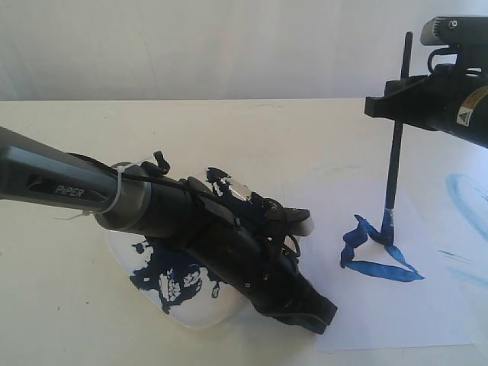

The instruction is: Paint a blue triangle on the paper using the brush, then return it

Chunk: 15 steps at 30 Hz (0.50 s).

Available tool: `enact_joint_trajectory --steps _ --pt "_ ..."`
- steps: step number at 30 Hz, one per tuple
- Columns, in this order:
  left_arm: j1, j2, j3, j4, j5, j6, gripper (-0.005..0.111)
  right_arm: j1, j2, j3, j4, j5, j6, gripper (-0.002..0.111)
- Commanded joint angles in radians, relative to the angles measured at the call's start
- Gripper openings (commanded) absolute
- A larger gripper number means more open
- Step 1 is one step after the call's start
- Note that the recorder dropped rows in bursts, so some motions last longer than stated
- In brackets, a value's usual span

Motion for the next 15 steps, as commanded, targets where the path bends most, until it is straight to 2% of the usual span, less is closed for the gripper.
enact_joint_trajectory --steps 1,15 --pt "-0.005 0.028 0.014 0.006 0.019 -0.014 0.0 -0.002 -0.024 -0.002 0.001 0.039 -0.002 0.0" --pt "-0.005 0.028 0.014 0.006 0.019 -0.014 0.0 -0.002 -0.048 -0.002 0.001 0.141 0.016 0.0"
